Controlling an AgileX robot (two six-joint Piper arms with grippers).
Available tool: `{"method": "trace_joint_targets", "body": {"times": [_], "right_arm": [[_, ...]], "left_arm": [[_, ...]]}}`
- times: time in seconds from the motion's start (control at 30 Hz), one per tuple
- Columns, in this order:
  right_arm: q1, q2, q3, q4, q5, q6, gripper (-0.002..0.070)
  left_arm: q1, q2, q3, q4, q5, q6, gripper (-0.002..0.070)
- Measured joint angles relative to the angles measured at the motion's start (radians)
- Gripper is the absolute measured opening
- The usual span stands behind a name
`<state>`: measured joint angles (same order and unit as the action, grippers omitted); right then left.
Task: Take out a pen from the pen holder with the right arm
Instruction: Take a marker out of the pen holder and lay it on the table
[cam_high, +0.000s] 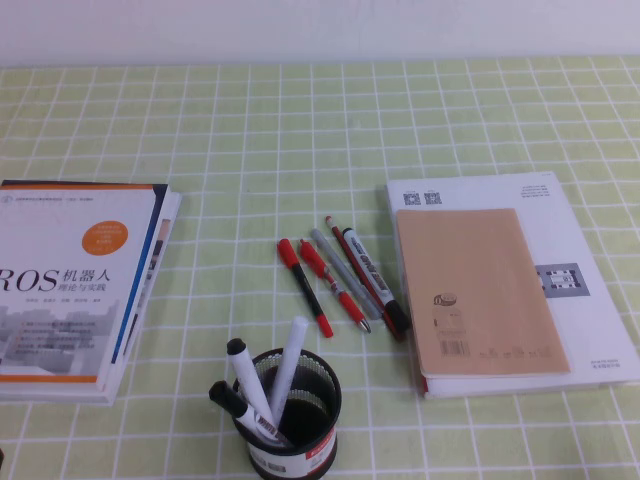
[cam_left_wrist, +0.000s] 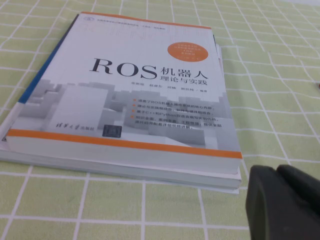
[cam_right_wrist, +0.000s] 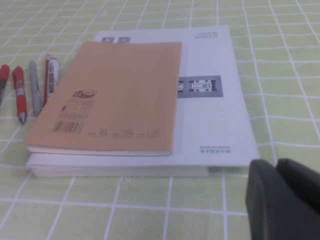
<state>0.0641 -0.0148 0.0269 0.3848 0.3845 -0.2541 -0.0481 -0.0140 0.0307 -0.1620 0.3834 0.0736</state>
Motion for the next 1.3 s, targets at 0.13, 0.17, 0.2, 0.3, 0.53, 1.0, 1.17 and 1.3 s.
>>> {"method": "trace_joint_targets", "body": {"times": [0.13, 0.17, 0.2, 0.3, 0.53, 1.0, 1.17, 1.3], "right_arm": [[0.0, 0.0, 0.0, 0.016, -0.01, 0.0, -0.0012], [0.0, 0.0, 0.0, 0.023, -0.015, 0.0, -0.0012], [0.0, 0.0, 0.0, 0.031, -0.019, 0.0, -0.0012], [0.0, 0.0, 0.0, 0.08, -0.041, 0.0, -0.0012], [0.0, 0.0, 0.0, 0.412, -0.189, 0.0, -0.0012], [0.0, 0.0, 0.0, 0.645, -0.268, -0.075, -0.0012], [0.0, 0.007, -0.038, 0.644, -0.177, -0.075, -0.0012], [0.0, 0.111, -0.144, 0.626, -0.06, -0.075, -0.0012]], "left_arm": [[0.0, 0.0, 0.0, 0.0, 0.0, 0.0, -0.0008], [0.0, 0.0, 0.0, 0.0, 0.0, 0.0, -0.0008], [0.0, 0.0, 0.0, 0.0, 0.0, 0.0, -0.0008], [0.0, 0.0, 0.0, 0.0, 0.0, 0.0, -0.0008], [0.0, 0.0, 0.0, 0.0, 0.0, 0.0, -0.0008], [0.0, 0.0, 0.0, 0.0, 0.0, 0.0, -0.0008], [0.0, 0.0, 0.0, 0.0, 0.0, 0.0, -0.0008], [0.0, 0.0, 0.0, 0.0, 0.0, 0.0, -0.0008]]}}
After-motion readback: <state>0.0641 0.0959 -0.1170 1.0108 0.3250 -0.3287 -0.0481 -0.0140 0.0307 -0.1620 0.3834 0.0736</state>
